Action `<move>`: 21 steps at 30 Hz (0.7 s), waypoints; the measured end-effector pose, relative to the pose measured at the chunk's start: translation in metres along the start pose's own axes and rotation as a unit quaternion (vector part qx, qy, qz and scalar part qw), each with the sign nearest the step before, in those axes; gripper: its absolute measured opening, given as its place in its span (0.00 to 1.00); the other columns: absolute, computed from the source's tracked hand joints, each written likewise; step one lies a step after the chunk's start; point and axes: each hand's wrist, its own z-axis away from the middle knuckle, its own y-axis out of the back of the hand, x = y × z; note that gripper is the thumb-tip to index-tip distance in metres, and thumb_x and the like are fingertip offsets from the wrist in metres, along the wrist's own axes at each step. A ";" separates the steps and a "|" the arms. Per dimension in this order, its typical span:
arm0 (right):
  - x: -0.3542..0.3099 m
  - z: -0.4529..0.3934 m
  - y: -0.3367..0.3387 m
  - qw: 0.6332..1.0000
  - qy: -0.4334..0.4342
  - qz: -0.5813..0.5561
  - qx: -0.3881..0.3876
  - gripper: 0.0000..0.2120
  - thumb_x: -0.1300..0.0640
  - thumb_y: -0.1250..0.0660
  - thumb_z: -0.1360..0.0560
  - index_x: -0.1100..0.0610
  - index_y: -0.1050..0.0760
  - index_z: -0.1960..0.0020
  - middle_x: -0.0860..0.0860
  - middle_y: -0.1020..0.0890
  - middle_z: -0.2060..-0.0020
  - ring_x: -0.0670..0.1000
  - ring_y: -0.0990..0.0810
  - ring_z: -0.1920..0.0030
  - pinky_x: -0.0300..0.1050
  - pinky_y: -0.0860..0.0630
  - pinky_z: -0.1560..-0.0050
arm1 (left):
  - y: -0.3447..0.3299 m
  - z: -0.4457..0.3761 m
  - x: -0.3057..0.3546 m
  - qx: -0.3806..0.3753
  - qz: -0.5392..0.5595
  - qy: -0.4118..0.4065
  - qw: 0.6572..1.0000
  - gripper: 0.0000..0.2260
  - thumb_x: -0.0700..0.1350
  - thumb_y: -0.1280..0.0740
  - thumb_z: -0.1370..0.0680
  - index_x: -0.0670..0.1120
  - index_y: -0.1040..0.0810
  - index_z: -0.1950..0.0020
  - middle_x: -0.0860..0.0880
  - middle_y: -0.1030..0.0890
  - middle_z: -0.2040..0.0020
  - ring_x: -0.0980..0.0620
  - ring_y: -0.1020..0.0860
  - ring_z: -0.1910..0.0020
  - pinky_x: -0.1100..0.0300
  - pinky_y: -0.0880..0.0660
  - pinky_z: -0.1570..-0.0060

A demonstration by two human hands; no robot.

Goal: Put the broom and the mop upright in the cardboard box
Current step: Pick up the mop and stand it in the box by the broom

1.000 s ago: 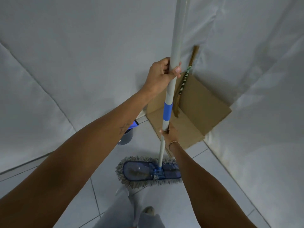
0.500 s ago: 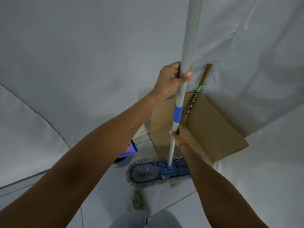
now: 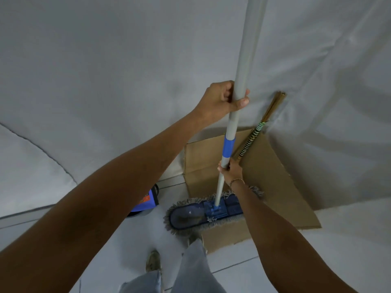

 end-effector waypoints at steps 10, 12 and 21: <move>0.027 -0.105 0.006 0.997 -0.041 0.014 -0.057 0.13 0.66 0.32 0.28 0.65 0.26 0.43 0.63 0.20 0.46 0.61 0.23 0.44 0.56 0.25 0.39 | -0.026 -0.094 -0.068 0.003 -0.045 0.075 0.996 0.13 0.36 0.29 0.28 0.34 0.22 0.45 0.37 0.17 0.46 0.42 0.19 0.44 0.47 0.24 0.38; 0.033 -0.119 0.002 0.997 -0.050 0.010 -0.057 0.13 0.65 0.32 0.28 0.65 0.27 0.43 0.63 0.20 0.46 0.61 0.23 0.44 0.58 0.26 0.39 | -0.029 -0.107 -0.080 0.000 -0.043 0.090 0.995 0.13 0.36 0.29 0.27 0.33 0.22 0.45 0.37 0.17 0.46 0.43 0.18 0.45 0.48 0.23 0.38; 0.043 -0.182 -0.022 0.997 -0.053 0.013 -0.060 0.13 0.67 0.32 0.28 0.67 0.27 0.45 0.64 0.20 0.47 0.62 0.22 0.45 0.59 0.25 0.40 | -0.018 -0.157 -0.129 0.025 -0.029 0.123 0.992 0.14 0.35 0.29 0.28 0.34 0.23 0.44 0.41 0.18 0.49 0.49 0.19 0.49 0.56 0.21 0.42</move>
